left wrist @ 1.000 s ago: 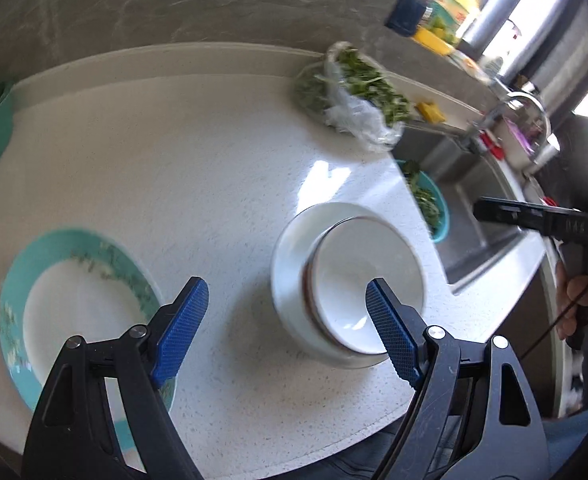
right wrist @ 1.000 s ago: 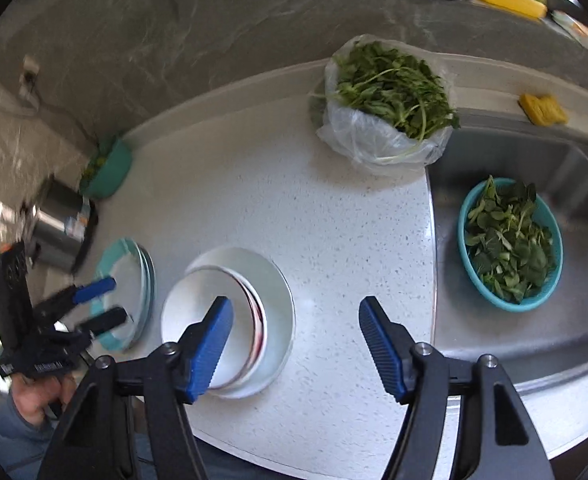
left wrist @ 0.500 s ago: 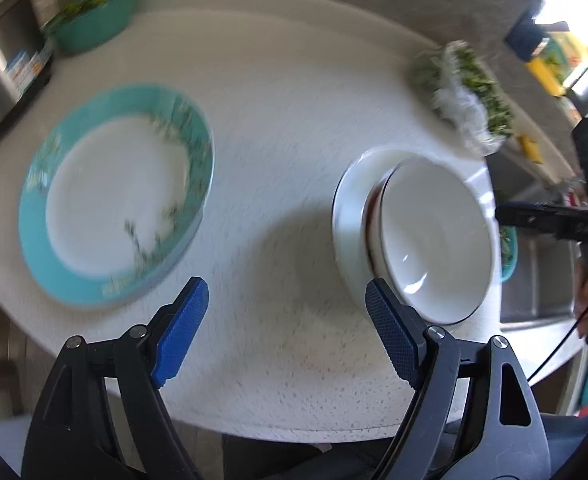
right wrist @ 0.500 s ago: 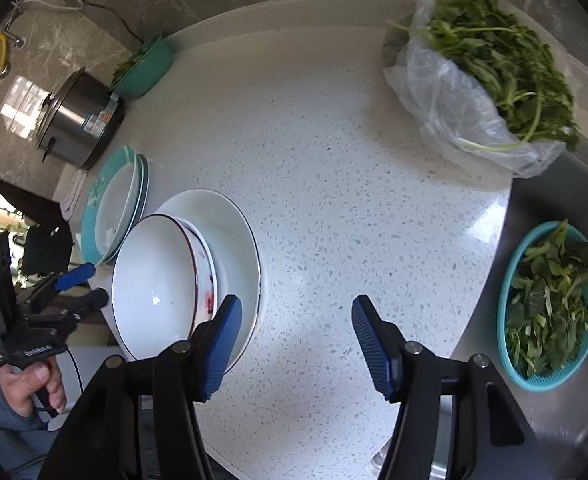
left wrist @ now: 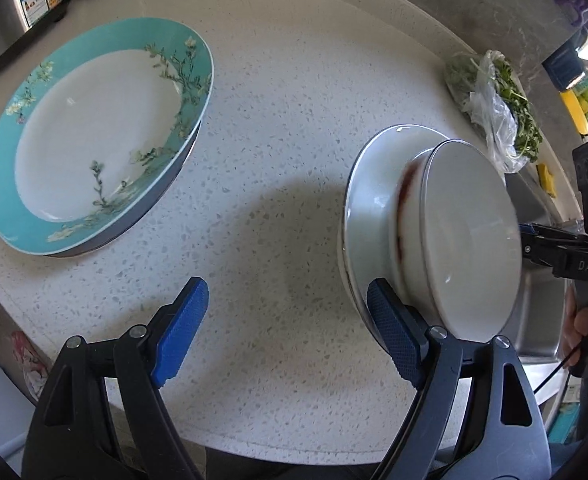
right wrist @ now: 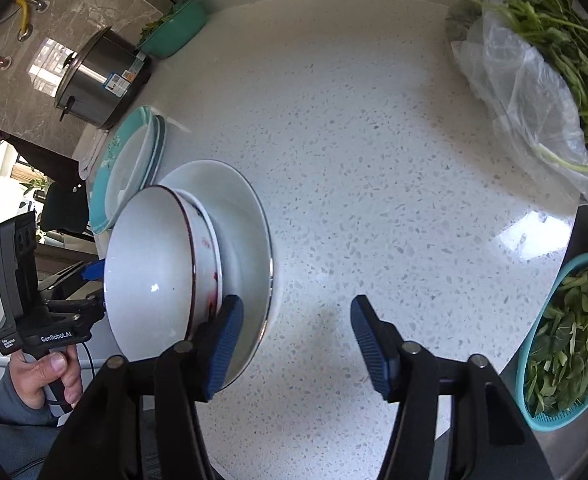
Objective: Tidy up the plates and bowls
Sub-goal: 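Close both grippers on the bowl stack rim and lift it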
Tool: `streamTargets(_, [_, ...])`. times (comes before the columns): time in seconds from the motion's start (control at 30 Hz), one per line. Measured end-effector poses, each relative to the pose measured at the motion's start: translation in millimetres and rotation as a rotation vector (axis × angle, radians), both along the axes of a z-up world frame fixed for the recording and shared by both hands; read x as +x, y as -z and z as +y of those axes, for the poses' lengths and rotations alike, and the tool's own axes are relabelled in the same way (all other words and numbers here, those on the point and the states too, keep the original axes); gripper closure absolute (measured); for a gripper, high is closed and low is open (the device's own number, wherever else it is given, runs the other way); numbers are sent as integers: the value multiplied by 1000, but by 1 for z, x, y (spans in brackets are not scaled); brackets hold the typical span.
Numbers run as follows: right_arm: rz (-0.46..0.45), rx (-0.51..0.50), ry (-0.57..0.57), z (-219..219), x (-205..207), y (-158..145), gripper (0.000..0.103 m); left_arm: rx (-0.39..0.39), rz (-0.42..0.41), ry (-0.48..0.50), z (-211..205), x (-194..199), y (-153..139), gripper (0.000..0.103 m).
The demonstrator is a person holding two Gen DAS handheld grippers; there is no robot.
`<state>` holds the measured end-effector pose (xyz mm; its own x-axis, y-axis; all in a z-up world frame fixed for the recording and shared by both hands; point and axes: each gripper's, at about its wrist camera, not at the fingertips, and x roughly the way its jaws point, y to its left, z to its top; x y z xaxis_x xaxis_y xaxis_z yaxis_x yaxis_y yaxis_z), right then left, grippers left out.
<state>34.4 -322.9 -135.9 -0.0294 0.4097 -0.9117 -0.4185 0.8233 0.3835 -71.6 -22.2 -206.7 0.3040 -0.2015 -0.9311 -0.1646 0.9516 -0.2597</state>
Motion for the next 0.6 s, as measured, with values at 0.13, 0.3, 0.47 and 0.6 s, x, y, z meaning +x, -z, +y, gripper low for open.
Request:
streamTargets(0.13, [6, 33, -2, -3, 2, 3, 48, -9, 12, 17, -4, 13, 9, 25])
streamTargets(0.3, [16, 89, -22, -1, 4, 9, 52, -38, -1, 60, -23, 26, 23, 38])
streamTargets(0.47, [27, 91, -42, 9, 2, 20, 55, -9, -23, 83, -32, 33, 25, 47])
streamTargets(0.6, [32, 103, -41, 14, 0, 27, 59, 3, -35, 93, -33, 35, 25, 50])
